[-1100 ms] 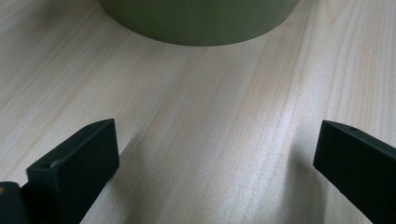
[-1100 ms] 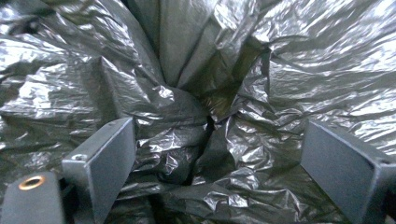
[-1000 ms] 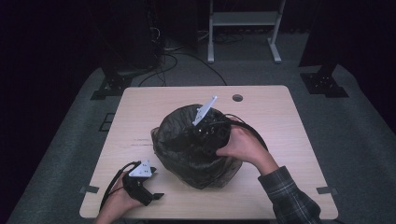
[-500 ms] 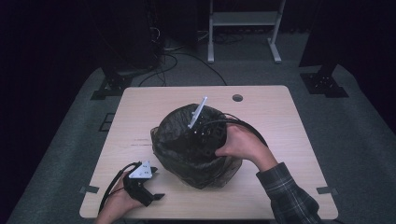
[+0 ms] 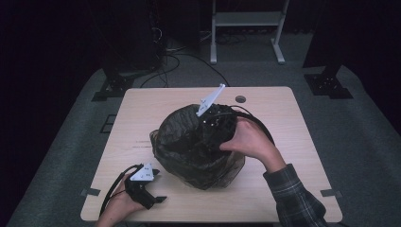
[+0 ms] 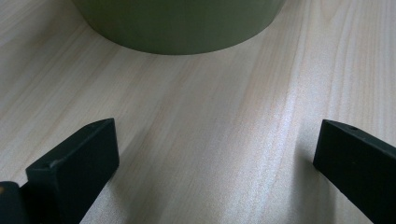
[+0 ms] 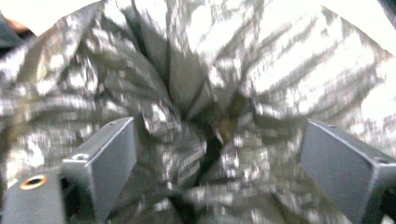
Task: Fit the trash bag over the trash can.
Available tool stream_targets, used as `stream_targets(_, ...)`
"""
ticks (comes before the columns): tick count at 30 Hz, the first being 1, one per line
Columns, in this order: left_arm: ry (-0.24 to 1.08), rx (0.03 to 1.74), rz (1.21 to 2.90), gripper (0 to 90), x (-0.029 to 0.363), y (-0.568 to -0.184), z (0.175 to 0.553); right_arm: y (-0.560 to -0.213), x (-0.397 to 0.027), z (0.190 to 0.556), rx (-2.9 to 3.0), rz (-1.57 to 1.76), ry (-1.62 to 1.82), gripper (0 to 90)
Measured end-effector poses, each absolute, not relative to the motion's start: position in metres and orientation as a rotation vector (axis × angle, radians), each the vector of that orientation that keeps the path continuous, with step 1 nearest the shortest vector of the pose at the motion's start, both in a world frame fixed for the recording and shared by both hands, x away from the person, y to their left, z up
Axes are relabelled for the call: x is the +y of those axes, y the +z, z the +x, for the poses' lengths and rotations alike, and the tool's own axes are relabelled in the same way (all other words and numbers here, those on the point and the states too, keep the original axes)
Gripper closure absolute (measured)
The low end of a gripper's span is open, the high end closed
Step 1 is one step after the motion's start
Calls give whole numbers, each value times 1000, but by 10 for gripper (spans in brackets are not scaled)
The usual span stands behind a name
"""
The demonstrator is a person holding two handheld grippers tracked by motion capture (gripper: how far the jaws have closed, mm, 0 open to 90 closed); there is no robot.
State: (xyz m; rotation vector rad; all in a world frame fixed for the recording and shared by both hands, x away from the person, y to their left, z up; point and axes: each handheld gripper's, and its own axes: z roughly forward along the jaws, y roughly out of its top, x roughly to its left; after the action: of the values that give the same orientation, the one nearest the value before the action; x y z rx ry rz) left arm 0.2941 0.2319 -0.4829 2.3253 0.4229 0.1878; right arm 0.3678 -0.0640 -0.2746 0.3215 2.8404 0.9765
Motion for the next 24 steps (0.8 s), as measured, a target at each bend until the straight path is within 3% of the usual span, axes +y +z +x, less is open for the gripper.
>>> stream_targets(24,181,403,2330,0,232,-483,294,-314,34,394,2957,304,946,53)
